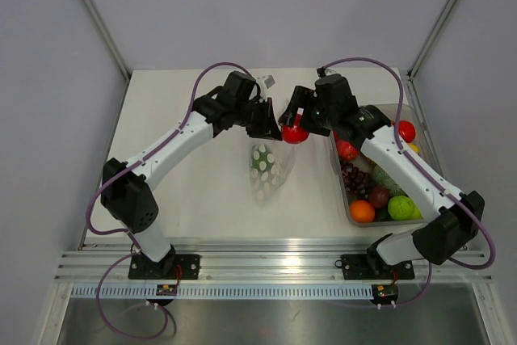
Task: Place the food in the zip-top bag and seal the zipper
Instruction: Place the fake fruit in the zipper food storage bag.
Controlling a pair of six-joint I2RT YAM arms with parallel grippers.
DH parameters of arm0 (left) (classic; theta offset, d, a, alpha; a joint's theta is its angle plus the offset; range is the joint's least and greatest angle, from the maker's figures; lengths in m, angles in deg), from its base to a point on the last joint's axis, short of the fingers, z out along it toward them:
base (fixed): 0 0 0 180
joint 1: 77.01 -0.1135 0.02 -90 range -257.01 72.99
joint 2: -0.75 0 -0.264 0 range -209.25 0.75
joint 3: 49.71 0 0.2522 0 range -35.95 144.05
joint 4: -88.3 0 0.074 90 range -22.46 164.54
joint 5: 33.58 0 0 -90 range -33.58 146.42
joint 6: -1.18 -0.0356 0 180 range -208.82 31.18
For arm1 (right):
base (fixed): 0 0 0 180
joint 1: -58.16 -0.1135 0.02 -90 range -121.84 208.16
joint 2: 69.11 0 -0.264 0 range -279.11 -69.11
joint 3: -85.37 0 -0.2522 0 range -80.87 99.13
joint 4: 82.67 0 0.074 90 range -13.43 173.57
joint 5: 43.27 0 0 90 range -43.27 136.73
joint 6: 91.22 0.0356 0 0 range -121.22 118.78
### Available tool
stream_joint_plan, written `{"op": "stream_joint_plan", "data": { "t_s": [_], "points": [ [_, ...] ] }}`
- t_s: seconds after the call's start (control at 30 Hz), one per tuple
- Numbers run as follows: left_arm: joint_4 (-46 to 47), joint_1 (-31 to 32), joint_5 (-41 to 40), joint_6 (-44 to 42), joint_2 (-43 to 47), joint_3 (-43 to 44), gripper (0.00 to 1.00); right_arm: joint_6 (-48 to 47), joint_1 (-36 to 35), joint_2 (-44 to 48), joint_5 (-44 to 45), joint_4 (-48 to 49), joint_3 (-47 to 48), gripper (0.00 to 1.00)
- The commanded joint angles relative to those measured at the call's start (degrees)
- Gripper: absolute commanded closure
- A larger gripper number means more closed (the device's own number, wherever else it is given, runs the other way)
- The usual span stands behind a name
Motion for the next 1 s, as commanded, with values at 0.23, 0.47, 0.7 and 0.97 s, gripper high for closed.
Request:
{"op": "stream_joint_plan", "data": {
  "t_s": [0.23,0.47,0.7,0.97],
  "points": [
    [1.9,0.2,2.1,-0.8,1.5,1.8,1.0,2.6,-0.9,-5.2,2.7,3.3,-1.5,0.34],
    [2.5,0.1,3.0,-0.6,2.0,2.5,1.0,2.8,-0.9,-7.4,4.6,3.0,-3.3,0.32],
    [2.9,0.1,3.5,-0.3,2.1,2.9,1.0,2.4,-0.9,-7.5,4.2,2.9,-2.9,0.03],
    [3.4,0.1,4.0,0.1,1.7,2.9,1.0,2.1,-0.9,-5.9,4.3,2.0,-2.6,0.01]
  ]
}}
